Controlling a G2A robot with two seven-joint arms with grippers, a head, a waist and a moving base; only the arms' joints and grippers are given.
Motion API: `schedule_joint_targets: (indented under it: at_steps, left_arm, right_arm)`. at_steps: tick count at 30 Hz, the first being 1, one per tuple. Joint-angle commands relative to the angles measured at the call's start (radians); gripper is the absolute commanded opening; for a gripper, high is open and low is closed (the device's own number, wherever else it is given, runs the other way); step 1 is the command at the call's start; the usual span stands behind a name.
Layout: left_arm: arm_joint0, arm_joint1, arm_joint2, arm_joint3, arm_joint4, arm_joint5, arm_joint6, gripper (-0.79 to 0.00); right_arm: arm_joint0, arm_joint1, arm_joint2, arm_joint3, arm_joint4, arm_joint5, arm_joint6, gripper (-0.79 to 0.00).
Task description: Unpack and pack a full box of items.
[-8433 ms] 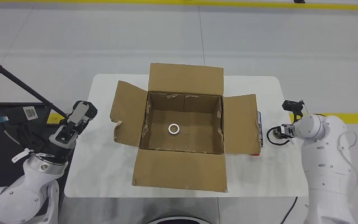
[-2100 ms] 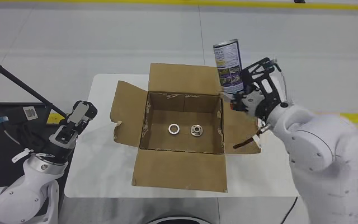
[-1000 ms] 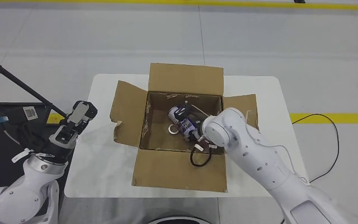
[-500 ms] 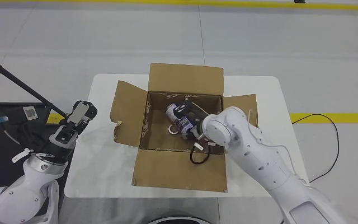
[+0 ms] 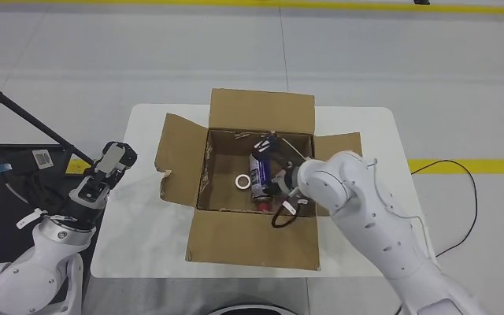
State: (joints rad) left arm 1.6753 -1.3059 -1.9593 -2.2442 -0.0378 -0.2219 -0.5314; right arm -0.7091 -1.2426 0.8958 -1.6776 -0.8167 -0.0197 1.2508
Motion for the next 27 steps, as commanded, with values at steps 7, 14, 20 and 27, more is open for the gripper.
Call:
schedule_joint_targets:
  at_steps: [7,14,20,27]
  left_arm:
    - [0.000,0.000,0.000,0.000,0.000,0.000,0.000,0.000]
    - [0.000,0.000,0.000,0.000,0.000,0.000,0.000,0.000]
    - [0.000,0.000,0.000,0.000,0.000,0.000,0.000,0.000]
    - [0.000,0.000,0.000,0.000,0.000,0.000,0.000,0.000]
  right_arm:
    - [-0.129,0.038,0.262,-0.241,0.119,0.008,-0.108,0.000]
    - [-0.285,0.062,0.523,-0.384,0.338,-0.008,-0.218,0.000]
    - [-0.396,0.073,0.715,-0.421,0.569,0.014,-0.267,0.000]
    - [-0.396,0.073,0.715,-0.421,0.569,0.014,-0.267,0.000]
